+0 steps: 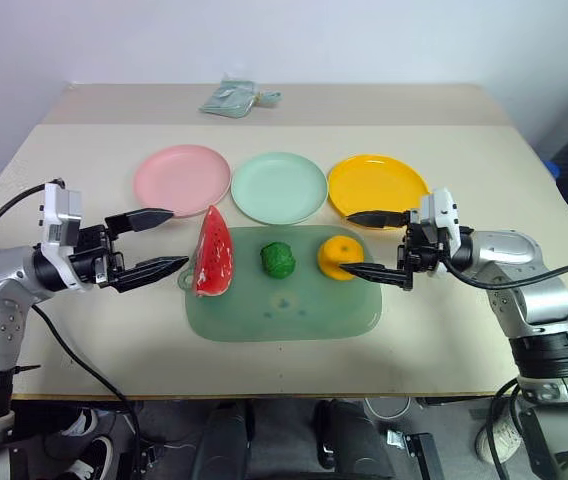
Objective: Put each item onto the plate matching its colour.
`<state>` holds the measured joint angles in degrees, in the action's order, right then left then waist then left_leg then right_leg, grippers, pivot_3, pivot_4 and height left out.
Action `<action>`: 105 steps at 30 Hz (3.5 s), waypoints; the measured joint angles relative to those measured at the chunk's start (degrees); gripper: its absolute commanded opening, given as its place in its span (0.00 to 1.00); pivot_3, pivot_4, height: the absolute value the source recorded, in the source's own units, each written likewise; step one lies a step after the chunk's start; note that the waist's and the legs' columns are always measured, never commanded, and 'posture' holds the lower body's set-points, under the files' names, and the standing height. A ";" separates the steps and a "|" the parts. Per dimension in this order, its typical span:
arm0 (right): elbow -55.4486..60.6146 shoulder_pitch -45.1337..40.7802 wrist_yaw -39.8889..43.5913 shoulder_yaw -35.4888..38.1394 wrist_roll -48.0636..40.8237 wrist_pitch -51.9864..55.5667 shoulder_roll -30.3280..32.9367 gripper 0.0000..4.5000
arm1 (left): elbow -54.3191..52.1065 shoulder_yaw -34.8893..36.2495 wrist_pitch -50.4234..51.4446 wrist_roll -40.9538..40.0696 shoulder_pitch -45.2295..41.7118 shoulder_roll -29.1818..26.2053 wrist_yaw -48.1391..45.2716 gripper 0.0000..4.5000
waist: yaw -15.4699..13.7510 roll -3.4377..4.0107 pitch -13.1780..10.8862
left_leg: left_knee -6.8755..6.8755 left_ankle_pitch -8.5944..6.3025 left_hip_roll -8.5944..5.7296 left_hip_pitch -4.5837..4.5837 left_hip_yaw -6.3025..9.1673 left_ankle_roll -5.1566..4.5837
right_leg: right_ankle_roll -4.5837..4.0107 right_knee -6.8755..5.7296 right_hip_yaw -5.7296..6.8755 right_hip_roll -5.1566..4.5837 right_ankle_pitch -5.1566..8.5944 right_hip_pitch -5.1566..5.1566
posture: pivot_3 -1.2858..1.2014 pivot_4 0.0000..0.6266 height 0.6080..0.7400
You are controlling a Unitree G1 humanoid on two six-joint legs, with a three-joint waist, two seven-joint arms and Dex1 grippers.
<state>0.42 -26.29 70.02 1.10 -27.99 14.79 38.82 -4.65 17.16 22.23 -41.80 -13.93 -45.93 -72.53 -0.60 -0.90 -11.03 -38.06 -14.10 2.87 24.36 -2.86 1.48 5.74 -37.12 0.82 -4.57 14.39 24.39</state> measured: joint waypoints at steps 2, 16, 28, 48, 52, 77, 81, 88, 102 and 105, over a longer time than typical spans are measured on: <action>0.34 0.30 -0.06 0.24 -0.14 -0.01 0.18 0.99 | 0.23 -0.36 -0.15 0.13 -0.33 0.15 -0.12 1.00 | 0.02 0.00 0.00 | 0.00 0.00 0.00 0.00 0.00 0.00 | 0.00 0.00 0.00 0.00 0.00 0.00 | 0.52 0.24 0.98; 2.69 2.64 -1.26 2.06 -0.38 1.06 1.61 0.99 | -9.48 3.88 12.40 -7.50 -1.13 -2.52 9.15 1.00 | 0.21 0.00 0.00 | 0.01 0.00 0.01 0.00 0.02 0.00 | 0.01 0.01 -0.01 -0.02 0.00 -0.01 | 0.52 0.24 0.98; -6.50 -5.61 1.44 -1.28 0.90 -2.30 -2.72 0.99 | -26.60 2.81 34.30 -7.02 -8.41 0.33 51.41 1.00 | -0.28 -0.04 0.00 | -0.03 0.00 -0.04 0.01 0.11 0.01 | 0.02 -0.01 -0.01 0.00 -0.01 -0.05 | 0.52 0.24 0.98; -6.90 -5.26 1.12 -0.85 2.01 -3.09 -1.77 0.99 | -30.50 -3.73 66.44 0.23 -24.43 20.50 81.68 1.00 | -0.01 -0.06 -0.01 | -0.03 0.02 -0.10 -0.01 0.14 0.03 | 0.08 0.01 -0.06 0.00 -0.04 -0.08 | 0.52 0.24 0.98; -6.89 -5.16 1.03 -0.73 2.01 -3.18 -1.77 0.99 | -32.74 -3.22 69.55 2.61 -22.79 23.95 81.73 1.00 | 0.02 -0.06 -0.01 | -0.03 0.02 -0.10 -0.01 0.15 0.03 | 0.08 0.01 -0.06 0.00 -0.05 -0.08 | 0.52 0.24 0.98; -3.54 -1.75 -2.26 -0.42 1.86 -2.06 -1.89 1.00 | -34.15 -7.66 66.69 15.64 -14.02 28.96 76.50 0.44 | -0.03 -0.06 -0.01 | -0.04 0.02 -0.11 -0.01 0.15 0.03 | 0.07 0.01 -0.07 -0.01 -0.05 -0.08 | 0.52 0.24 0.98; -2.32 -1.69 -2.62 -0.15 1.82 -1.67 -1.88 1.00 | -33.87 -8.89 65.76 16.67 -13.82 28.88 75.18 0.22 | -0.05 -0.06 0.00 | -0.04 0.02 -0.11 -0.01 0.15 0.03 | 0.07 0.01 -0.06 -0.02 -0.05 -0.08 | 0.52 0.24 0.98; -2.10 -0.83 -2.95 -0.08 1.80 -1.43 -1.86 1.00 | -33.82 -9.71 64.97 18.11 -13.68 27.90 73.44 0.22 | -0.03 -0.06 0.00 | -0.04 0.02 -0.11 -0.01 0.15 0.03 | 0.07 0.01 -0.06 -0.01 -0.05 -0.08 | 0.52 0.24 0.98; -2.10 -0.84 -3.25 -0.08 1.78 -1.42 -2.03 1.00 | -34.43 -10.06 64.34 19.36 -15.07 25.09 69.74 0.03 | -0.07 -0.06 -0.01 | -0.04 0.02 -0.11 -0.01 0.16 0.03 | 0.07 0.00 -0.06 0.00 -0.05 -0.08 | 0.52 0.24 0.98; -2.04 -0.87 -3.34 -0.10 1.76 -1.41 -2.36 1.00 | -32.82 -9.21 60.77 19.37 -19.27 24.23 67.89 0.03 | -0.14 -0.07 -0.01 | -0.05 0.02 -0.12 0.00 0.15 0.03 | 0.07 0.03 -0.06 -0.01 -0.05 -0.09 | 0.52 0.24 0.98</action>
<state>-1.63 -27.16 66.68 1.01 -26.23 13.38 36.46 -37.47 7.95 83.00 -22.43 -33.21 -21.70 -4.64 -0.73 -0.96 -11.04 -38.11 -14.08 2.76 24.37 -2.71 1.51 5.81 -37.09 0.76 -4.58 14.34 24.30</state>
